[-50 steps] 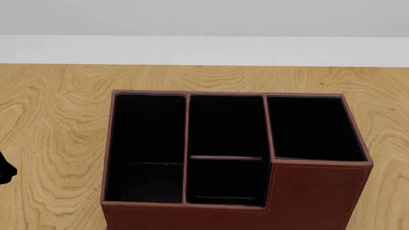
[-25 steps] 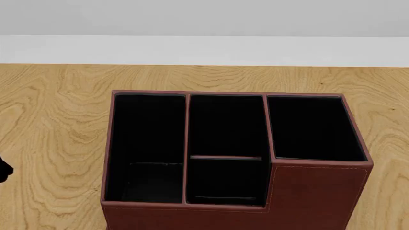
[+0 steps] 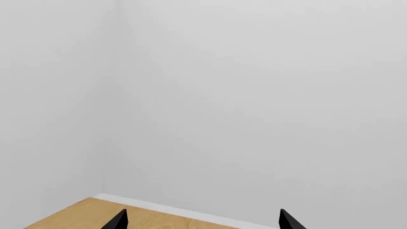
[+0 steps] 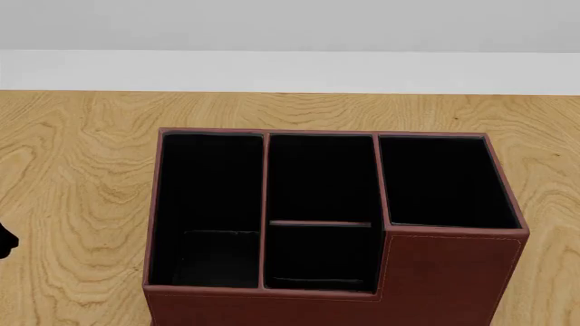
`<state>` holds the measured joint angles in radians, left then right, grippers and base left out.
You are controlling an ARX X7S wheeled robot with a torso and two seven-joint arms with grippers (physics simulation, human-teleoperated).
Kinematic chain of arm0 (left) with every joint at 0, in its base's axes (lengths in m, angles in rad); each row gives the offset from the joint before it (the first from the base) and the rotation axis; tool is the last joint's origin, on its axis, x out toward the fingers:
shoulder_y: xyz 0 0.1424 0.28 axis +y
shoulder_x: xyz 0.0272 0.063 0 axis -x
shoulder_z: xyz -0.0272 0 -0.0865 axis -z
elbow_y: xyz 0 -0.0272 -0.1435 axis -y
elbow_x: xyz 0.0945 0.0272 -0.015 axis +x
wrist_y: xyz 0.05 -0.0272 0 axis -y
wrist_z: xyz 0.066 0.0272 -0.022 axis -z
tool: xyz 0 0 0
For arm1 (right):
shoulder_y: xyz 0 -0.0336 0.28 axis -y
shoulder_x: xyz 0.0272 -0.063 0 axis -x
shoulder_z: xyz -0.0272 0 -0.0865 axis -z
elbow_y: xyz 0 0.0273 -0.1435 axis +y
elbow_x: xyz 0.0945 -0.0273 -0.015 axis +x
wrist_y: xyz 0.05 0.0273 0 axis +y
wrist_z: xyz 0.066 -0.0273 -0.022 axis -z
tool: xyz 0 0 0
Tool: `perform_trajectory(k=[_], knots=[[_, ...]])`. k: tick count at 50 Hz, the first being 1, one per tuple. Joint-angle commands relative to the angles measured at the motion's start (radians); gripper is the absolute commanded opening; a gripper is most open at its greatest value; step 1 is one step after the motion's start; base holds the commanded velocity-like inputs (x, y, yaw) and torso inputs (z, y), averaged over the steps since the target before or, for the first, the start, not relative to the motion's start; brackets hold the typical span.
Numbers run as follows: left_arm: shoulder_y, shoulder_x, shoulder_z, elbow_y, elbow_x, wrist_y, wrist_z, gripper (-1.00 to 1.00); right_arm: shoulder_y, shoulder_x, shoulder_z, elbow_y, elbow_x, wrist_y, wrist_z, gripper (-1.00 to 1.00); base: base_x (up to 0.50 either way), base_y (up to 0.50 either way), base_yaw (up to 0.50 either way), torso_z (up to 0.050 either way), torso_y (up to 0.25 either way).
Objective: Pick up the white mug and place it to the right of the caddy.
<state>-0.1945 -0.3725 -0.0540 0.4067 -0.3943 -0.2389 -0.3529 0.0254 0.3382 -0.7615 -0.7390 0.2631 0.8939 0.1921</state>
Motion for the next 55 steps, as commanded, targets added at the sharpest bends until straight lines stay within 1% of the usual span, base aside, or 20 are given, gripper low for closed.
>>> perform_trajectory(k=[1,9,25,33,42,55], knots=[[0.001,-0.002,0.002,0.000,-0.002,0.002,-0.002,1.00,0.057,-0.008,0.040,-0.087,0.005,0.103,-0.002,-1.00,0.00,0.00,0.00,0.000,0.000],[0.001,-0.004,0.001,0.001,-0.006,0.002,-0.003,1.00,0.092,-0.020,0.069,-0.087,0.025,0.125,-0.012,-1.00,0.00,0.00,0.00,0.000,0.000],[0.002,-0.007,0.004,0.005,-0.009,0.001,-0.009,1.00,0.156,-0.043,0.124,-0.159,0.064,0.236,-0.002,-1.00,0.00,0.00,0.00,0.000,0.001],[0.000,-0.008,0.004,0.000,-0.010,0.005,-0.008,1.00,0.179,-0.040,0.153,-0.132,0.081,0.227,-0.023,-1.00,0.00,0.00,0.00,0.000,0.000],[0.001,-0.010,0.005,-0.004,-0.011,0.009,-0.008,1.00,0.229,-0.046,0.241,-0.144,0.136,0.267,-0.058,-1.00,0.00,0.00,0.00,0.000,0.000],[-0.002,-0.010,0.009,-0.013,-0.011,0.012,-0.010,1.00,0.292,-0.052,0.325,-0.159,0.182,0.333,-0.072,-1.00,0.00,0.00,0.00,0.000,0.001]])
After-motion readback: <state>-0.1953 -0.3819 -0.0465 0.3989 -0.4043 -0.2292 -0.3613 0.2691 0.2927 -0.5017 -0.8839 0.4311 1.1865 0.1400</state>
